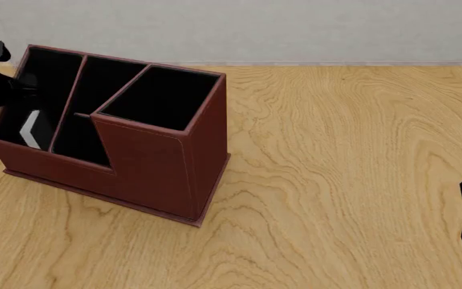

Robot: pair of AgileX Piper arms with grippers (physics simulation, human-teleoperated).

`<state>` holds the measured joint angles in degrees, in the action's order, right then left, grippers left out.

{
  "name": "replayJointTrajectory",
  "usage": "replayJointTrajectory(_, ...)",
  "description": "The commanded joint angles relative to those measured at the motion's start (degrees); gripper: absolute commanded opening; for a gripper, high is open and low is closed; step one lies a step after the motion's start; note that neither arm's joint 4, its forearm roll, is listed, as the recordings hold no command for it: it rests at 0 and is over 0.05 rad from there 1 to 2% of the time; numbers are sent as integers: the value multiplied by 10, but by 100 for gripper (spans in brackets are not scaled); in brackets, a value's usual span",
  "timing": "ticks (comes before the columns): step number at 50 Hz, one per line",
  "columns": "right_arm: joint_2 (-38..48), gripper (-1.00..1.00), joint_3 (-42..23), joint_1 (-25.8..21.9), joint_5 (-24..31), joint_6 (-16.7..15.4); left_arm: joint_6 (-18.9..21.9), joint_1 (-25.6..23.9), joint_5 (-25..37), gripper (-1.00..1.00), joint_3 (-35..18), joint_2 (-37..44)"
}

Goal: Pick up the book and place it in the left compartment of the caddy.

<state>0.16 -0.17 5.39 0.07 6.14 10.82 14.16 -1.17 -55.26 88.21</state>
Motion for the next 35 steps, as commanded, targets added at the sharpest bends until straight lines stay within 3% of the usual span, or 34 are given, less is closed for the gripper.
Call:
replayJointTrajectory(1, 0, 100, -1, -2, 1, -1, -1, -4, 26, 100, -17, -29)
replayJointTrajectory(35, -1, 100, -1, 5, 0, 3, -12, -56, 93, 100, -40, -186)
